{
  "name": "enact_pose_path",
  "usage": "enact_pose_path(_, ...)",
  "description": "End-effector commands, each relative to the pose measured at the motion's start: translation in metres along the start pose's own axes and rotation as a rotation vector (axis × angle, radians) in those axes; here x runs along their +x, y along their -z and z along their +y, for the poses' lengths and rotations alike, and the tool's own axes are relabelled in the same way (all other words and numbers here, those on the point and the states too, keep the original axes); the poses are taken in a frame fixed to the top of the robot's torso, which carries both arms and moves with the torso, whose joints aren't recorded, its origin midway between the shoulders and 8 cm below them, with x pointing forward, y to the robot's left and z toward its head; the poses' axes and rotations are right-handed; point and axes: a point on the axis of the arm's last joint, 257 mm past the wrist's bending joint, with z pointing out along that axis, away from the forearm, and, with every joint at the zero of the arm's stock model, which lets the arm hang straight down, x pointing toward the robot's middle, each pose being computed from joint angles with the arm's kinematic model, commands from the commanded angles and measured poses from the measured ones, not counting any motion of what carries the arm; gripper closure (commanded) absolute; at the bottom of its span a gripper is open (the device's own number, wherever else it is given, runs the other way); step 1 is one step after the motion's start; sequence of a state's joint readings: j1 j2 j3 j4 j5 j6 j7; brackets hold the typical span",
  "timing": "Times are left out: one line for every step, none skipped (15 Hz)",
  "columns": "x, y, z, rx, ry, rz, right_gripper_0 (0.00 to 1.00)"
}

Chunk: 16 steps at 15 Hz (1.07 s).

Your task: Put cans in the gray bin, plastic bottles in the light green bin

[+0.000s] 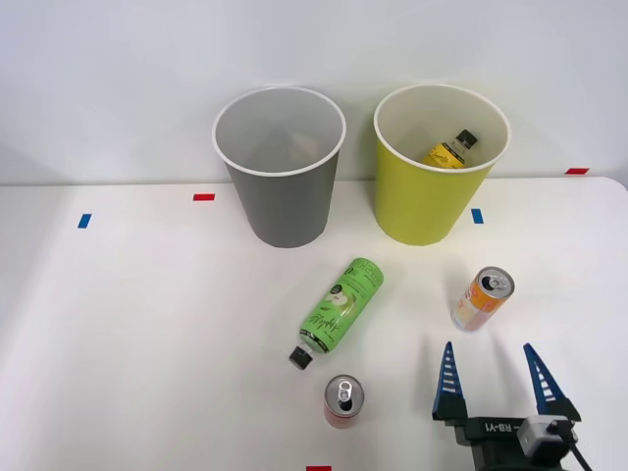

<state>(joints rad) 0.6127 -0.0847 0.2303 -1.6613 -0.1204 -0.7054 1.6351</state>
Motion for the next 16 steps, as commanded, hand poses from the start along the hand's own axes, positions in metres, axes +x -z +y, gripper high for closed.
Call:
enact_pose_path(0.0,-0.027,-0.005,0.018,-0.006,0.002,0.0)
enact_pose_path(0.0,-0.032,-0.006,0.022,-0.004,0.004,0.0)
enact_pose_path(-0.003,-0.041,-0.008,0.027,-0.001,-0.001,0.0)
enact_pose_path(-0.003,-0.047,-0.008,0.03,-0.005,-0.001,0.0)
enact_pose_path(-0.003,-0.055,-0.009,0.032,-0.008,0.001,0.0)
enact_pose_path(-0.005,-0.061,-0.01,0.033,-0.009,-0.006,0.0)
enact_pose_path(-0.004,-0.066,-0.012,0.037,-0.009,-0.01,0.0)
enact_pose_path(-0.003,-0.07,-0.013,0.038,-0.009,-0.011,0.0)
enact_pose_path(0.002,-0.074,-0.015,0.041,-0.007,-0.006,0.0)
enact_pose_path(0.005,-0.08,-0.016,0.044,-0.004,-0.006,0.0)
enact_pose_path(0.005,-0.085,-0.016,0.045,-0.006,-0.01,0.0)
enact_pose_path(0.003,-0.088,-0.014,0.041,-0.006,-0.017,0.0)
enact_pose_path(-0.001,-0.093,-0.011,0.034,-0.005,-0.028,0.0)
enact_pose_path(-0.004,-0.098,-0.01,0.028,-0.004,-0.035,0.0)
enact_pose_path(-0.004,-0.102,-0.009,0.021,0.0,-0.03,0.0)
enact_pose_path(-0.004,-0.105,-0.009,0.018,0.003,-0.028,0.0)
